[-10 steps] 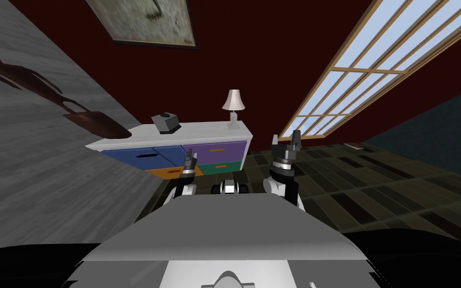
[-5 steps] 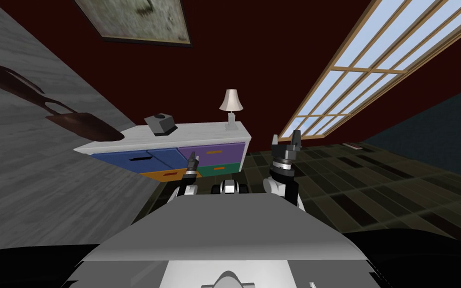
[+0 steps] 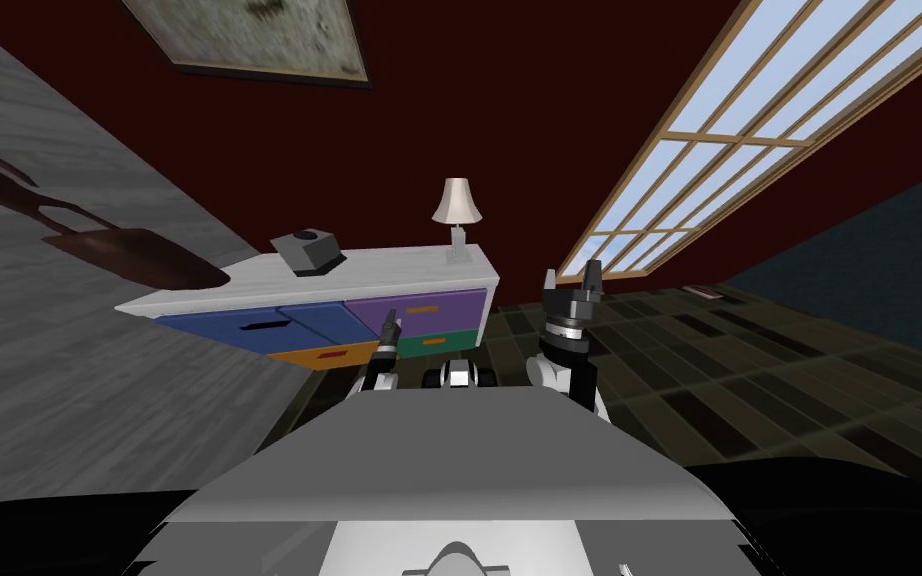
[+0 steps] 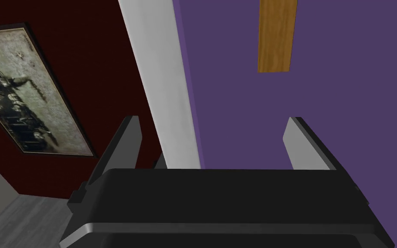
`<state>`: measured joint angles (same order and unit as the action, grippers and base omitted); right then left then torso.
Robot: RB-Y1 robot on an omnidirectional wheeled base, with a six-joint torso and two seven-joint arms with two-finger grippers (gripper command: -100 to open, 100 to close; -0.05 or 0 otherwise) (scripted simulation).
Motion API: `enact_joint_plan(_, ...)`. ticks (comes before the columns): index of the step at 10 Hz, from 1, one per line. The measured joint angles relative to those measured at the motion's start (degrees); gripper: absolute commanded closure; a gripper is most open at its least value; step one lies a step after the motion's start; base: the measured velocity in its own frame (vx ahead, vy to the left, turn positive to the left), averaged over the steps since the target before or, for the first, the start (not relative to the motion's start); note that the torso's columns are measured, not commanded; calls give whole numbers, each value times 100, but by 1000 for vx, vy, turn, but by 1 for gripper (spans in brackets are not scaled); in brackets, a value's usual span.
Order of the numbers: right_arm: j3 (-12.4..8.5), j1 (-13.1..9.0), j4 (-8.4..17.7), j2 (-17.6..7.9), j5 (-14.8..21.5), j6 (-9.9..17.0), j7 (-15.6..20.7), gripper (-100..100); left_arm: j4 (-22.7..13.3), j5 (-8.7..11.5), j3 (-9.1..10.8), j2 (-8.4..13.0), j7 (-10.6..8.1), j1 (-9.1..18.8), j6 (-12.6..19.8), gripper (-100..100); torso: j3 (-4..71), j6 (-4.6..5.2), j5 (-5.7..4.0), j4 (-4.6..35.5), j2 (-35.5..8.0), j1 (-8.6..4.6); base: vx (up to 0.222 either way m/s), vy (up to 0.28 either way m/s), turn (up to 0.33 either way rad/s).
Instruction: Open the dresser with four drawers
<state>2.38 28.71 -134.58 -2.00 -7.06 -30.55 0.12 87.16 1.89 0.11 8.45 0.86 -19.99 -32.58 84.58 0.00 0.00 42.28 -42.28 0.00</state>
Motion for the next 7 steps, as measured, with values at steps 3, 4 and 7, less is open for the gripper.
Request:
enact_joint_plan(3,0,0,0,0,0,0,0,0,-426,-35,-34,-229,43,82,-25,-100,-5,0,0,2,-7,0,53,-35,-14)
enact_joint_plan(4,0,0,0,0,0,0,0,0,-540,-28,-32,-290,15,77,-53,-100,-4,0,0,2,-7,0,41,-33,-10)
enact_joint_plan(7,0,-1,0,0,0,0,0,0,-755,-38,-43,-711,6,117,-60,-100,-1,0,1,1,-2,4,29,-15,-6)
